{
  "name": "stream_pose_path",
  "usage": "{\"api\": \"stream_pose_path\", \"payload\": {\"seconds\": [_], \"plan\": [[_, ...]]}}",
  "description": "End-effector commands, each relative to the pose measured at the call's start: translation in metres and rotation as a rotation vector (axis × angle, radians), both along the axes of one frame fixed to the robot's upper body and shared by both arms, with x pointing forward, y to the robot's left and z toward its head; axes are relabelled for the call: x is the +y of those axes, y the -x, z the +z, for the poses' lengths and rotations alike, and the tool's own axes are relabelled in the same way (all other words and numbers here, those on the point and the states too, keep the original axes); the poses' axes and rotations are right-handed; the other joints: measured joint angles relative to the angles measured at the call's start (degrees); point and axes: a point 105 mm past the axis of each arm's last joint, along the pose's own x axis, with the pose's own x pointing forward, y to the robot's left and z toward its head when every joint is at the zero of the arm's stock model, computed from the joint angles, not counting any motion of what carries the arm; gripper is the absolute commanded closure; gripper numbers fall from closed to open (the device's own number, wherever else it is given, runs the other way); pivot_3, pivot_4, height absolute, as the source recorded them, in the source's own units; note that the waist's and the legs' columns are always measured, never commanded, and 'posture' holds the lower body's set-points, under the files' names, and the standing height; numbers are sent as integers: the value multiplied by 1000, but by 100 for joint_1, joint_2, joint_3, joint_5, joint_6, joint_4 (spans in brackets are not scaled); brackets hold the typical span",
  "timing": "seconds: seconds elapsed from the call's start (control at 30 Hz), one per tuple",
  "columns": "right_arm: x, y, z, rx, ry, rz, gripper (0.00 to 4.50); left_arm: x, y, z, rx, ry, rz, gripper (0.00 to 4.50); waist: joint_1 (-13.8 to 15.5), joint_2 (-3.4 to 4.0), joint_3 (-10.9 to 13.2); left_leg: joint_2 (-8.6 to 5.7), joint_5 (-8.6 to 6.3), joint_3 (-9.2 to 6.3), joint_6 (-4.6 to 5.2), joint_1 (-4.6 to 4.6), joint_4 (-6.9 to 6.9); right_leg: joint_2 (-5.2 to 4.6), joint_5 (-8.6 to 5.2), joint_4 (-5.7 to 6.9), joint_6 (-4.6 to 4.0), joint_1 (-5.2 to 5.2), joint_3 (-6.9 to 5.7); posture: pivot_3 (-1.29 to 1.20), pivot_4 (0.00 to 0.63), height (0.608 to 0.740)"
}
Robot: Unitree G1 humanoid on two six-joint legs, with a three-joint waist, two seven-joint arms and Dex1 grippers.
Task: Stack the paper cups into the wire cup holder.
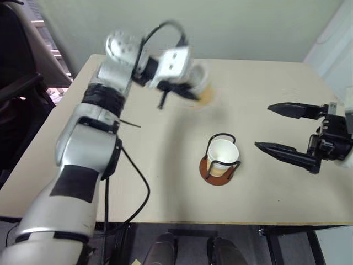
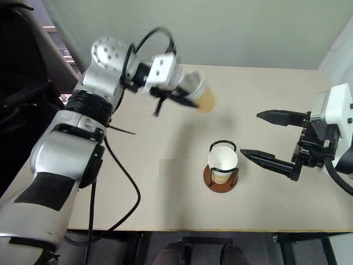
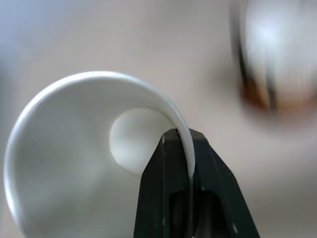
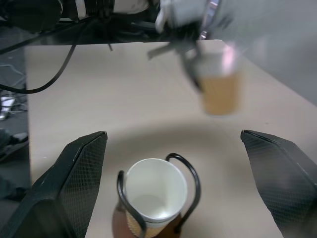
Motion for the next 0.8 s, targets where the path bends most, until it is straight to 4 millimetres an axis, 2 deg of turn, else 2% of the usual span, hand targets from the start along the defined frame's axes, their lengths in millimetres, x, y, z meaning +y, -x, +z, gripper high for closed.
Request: {"api": "stream_pose_path", "payload": {"seconds": [0.03, 0.13, 0.27, 0.37, 0.47, 0.77, 0.8], "plan": [[-5, 8, 7, -50, 21, -42, 0, -9, 41, -6, 64, -83, -217, 4485, -44, 7, -4, -5, -6, 19, 2, 6, 2, 9, -4, -1, 7, 0, 7, 0, 150, 740], [-15, 13, 8, -56, 37, -94, 0, -5, 41, -28, 17, -233, -224, 4485, -123, 13, -6, 6, -21, 69, 5, 41, -1, 1, -9, -7, 14, 1, 40, 0, 150, 740], [-28, 19, 8, -64, 51, -167, 0, -1, 34, -44, -56, -360, -228, 4485, -136, 13, -2, 13, -38, 69, 22, 57, 1, -9, -6, -5, 11, 3, 51, 0, 150, 740], [-27, 23, 5, -59, 50, -178, 0, 2, 31, -47, -85, -399, -230, 4485, -133, 12, -1, 13, -47, 70, 42, 63, 10, -15, 10, -10, 14, 15, 52, 0, 150, 740], [-27, 24, 3, -57, 47, -192, 0, 2, 32, -48, -95, -418, -248, 4485, -139, 15, -3, 11, -82, 72, 102, 75, 12, -19, 11, -11, 14, 29, 51, 0, 150, 740], [-27, 25, 3, -59, 43, -201, 0, 0, 25, -64, -143, -488, -260, 4485, -122, 15, -2, 10, -59, 75, 54, 67, 10, -19, 7, -30, 20, 33, 49, 0, 150, 740], [-26, 25, 3, -60, 43, -200, 0, 0, 23, -65, -146, -496, -250, 4161, -121, 15, -2, 9, -60, 76, 55, 63, 10, -19, 7, -35, 20, 33, 49, 0, 150, 740]]}}
